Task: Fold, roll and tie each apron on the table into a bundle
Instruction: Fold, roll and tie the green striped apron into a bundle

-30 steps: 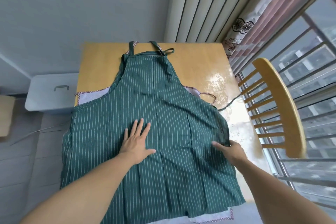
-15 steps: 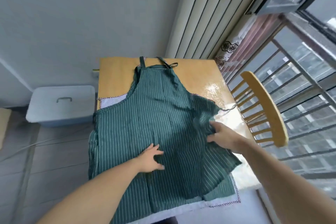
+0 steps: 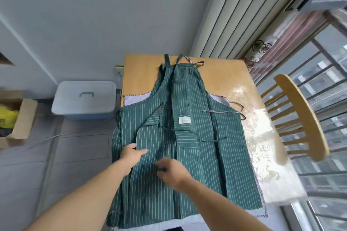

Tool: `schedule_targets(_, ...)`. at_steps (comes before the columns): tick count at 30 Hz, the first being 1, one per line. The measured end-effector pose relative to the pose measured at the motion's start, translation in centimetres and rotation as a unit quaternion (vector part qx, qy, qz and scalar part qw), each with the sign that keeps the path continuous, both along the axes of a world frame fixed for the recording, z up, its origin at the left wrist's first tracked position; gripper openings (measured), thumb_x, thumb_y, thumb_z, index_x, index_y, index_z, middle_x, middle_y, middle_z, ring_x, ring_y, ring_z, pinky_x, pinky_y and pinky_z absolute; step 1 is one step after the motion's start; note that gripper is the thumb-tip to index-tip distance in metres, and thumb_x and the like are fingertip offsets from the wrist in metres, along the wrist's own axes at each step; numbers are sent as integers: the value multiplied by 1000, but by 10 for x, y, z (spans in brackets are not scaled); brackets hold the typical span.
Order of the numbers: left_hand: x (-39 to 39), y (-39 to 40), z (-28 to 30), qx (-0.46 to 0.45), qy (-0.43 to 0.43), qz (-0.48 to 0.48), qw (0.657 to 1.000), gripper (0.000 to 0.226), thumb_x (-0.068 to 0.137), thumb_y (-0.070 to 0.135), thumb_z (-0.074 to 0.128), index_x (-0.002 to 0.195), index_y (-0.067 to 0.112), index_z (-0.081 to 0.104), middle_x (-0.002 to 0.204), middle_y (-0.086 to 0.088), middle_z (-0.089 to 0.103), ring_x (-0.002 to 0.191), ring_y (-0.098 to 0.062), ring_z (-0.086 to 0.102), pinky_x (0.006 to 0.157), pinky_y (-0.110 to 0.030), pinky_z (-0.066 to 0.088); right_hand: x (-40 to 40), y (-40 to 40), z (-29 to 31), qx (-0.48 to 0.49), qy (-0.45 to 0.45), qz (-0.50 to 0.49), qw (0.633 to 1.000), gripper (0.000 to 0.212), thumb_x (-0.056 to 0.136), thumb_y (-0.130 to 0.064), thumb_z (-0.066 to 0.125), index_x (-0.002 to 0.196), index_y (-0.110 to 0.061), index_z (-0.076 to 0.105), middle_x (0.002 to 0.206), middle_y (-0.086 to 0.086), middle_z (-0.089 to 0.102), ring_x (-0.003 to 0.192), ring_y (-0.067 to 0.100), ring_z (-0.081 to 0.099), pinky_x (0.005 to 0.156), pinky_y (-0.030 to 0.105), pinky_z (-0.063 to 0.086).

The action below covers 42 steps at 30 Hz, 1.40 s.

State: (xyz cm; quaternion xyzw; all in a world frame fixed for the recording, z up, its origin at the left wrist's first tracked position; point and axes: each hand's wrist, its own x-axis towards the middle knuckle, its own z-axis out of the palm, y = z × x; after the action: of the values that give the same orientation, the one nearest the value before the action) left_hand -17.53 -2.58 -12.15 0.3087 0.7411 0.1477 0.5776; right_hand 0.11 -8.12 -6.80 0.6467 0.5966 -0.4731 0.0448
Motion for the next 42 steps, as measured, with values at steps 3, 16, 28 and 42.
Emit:
schedule_targets(3, 2, -4, -11, -6, 27, -15, 1000, 71, 99, 18, 64, 158, 9, 26, 163, -11, 30, 144, -32, 39, 119, -47, 33, 51, 29, -10, 99, -80, -145, 981, 50, 100, -21, 56, 147, -31, 40, 139, -5, 60, 94, 15, 68, 73, 34, 60)
schedule_targets(16, -12, 47, -5, 234, 344, -208, 885, 81, 84, 31, 77, 152, 22, 35, 150, -5, 43, 136, -26, 43, 111, -42, 40, 128, 93, -38, 60, -284, 47, 956, 32, 100, -21, 56, 130, -27, 61, 134, 1, 57, 129, 23, 45, 113, 43, 39)
schedule_targets(28, 40, 128, 10, 193, 100, 38, 975, 47, 107, 45, 34, 92, 16, 67, 76, -3, 62, 51, -13, 46, 46, -27, 36, 32, 226, 99, 296, 134, -81, 942, 37, 98, -31, 67, 132, -21, 58, 85, 1, 67, 73, 20, 67, 62, 24, 56)
schedule_targets(42, -37, 99, -3, 248, 284, 55, 924, 35, 92, 33, 68, 123, 19, 59, 125, -1, 60, 119, -25, 52, 100, -41, 44, 105, 104, -45, -43, -73, -238, 968, 80, 83, -61, 74, 141, -16, 43, 117, 5, 69, 67, 13, 65, 59, 30, 55)
